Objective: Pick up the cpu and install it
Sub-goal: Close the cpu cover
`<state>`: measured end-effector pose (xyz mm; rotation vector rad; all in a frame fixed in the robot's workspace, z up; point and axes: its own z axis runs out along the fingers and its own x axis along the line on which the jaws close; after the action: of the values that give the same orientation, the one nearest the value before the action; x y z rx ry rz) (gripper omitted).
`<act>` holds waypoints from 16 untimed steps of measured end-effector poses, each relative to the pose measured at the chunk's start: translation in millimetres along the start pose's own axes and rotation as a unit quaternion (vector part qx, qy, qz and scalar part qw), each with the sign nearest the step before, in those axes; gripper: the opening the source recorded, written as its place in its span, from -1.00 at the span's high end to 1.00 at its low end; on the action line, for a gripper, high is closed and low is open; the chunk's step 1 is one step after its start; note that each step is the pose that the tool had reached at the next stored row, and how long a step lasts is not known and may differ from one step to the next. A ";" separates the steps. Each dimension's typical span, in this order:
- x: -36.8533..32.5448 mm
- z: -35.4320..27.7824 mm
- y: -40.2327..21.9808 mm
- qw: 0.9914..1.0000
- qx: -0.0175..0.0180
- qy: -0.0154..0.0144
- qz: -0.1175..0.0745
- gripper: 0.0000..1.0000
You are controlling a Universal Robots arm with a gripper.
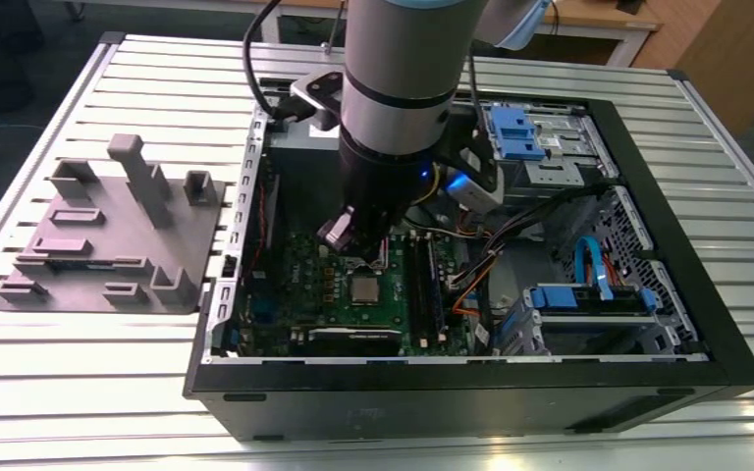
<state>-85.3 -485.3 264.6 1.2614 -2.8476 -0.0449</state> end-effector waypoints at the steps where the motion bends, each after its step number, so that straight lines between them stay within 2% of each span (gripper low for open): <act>1: 0.0 0.0 0.0 1.000 0.000 0.000 -0.008 0.80; 5: 0.1 0.1 0.0 1.000 0.000 0.000 -0.012 0.80; 6: 0.1 0.2 0.0 1.000 -0.004 -0.004 -0.012 0.80; 8: 0.1 0.1 0.1 1.000 -0.016 -0.018 -0.013 0.80; 9: 0.1 0.4 0.0 0.999 -0.021 -0.023 -0.014 0.80; 10: 0.0 1.2 0.0 0.999 -0.023 -0.025 -0.018 0.80; 14: -0.2 3.5 -0.4 0.998 -0.023 -0.023 -0.051 0.80; 16: -3.7 4.0 -4.2 0.998 -0.023 -0.023 -0.054 0.80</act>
<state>-79.9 -485.4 260.4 1.4214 -2.7953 -0.1422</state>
